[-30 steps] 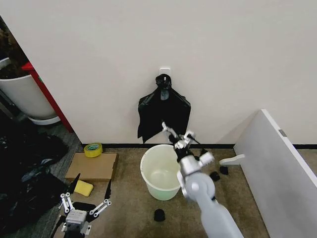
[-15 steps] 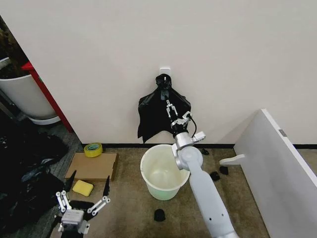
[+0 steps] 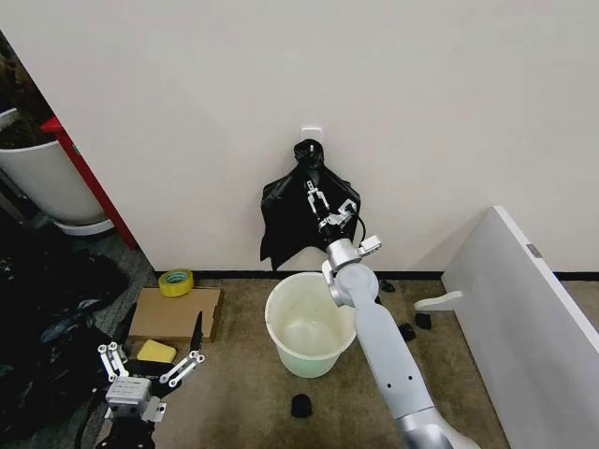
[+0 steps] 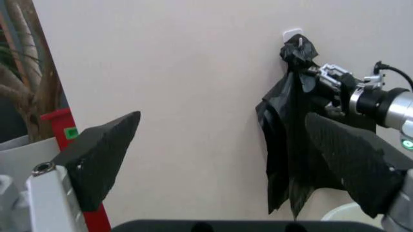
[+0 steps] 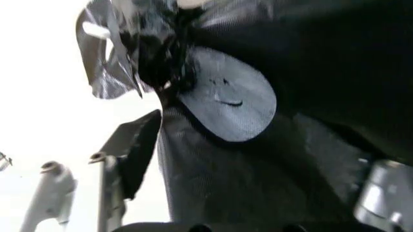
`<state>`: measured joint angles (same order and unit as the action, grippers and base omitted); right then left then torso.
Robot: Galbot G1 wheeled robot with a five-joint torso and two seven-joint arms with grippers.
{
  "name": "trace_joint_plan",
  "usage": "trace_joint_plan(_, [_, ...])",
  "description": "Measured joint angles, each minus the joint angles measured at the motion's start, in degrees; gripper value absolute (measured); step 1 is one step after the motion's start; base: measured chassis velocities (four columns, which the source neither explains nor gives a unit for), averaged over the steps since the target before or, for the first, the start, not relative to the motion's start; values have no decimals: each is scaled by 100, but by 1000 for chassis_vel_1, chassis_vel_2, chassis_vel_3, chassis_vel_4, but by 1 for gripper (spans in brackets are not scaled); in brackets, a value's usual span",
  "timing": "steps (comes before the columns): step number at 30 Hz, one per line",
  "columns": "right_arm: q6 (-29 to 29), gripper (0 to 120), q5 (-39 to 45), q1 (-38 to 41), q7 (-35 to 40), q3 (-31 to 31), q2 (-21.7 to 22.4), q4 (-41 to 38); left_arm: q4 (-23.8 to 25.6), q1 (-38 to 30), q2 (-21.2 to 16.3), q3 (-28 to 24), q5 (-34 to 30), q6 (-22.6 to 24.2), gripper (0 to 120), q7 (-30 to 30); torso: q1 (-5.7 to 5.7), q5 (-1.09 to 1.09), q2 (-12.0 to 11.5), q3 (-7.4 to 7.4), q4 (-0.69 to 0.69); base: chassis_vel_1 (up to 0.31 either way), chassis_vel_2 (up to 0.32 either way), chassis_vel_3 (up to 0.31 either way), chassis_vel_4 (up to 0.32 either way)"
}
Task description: Place the garbage bag over the trash bin.
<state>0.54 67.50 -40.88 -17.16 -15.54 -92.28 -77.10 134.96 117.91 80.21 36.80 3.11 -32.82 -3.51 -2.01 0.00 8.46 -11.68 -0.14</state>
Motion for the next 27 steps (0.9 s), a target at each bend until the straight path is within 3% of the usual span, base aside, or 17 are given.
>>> trace_joint_plan(5, [-12, 57, -61, 68, 0, -23, 2, 64, 8, 68, 40, -21, 5, -38, 100, 0, 0, 0, 0, 0, 0, 0, 0, 0, 0])
trace_joint_plan(6, [-20, 48, -79, 94, -1, -27, 4, 97, 8, 85, 47, -25, 12, -52, 100, -1, 0, 0, 1, 0, 0, 0, 0, 0, 0])
trace_joint_plan(11, [-41, 27, -83, 109, 2, -62, 6, 106, 39, 85, 26, -32, 30, -58, 100, 0, 0, 1, 1, 0, -1, 0, 0, 0, 0])
trace_joint_plan(13, [-45, 24, -97, 103, 7, -76, 7, 98, 42, 82, 23, -33, 33, -58, 100, 0, 0, 0, 1, 0, -1, 0, 0, 0, 0])
trace_joint_plan(19, [-119, 0, -557, 51, 8, -43, 9, 53, 33, 68, 10, -45, 107, -14, 100, -21, 0, 0, 1, 0, 0, 0, 0, 0, 0])
trace_joint_plan(27, [-188, 0, -725, 4, 75, 4, 12, -57, 34, 61, -3, -47, 112, -13, 100, -27, 0, 0, 1, 0, 0, 0, 0, 0, 0])
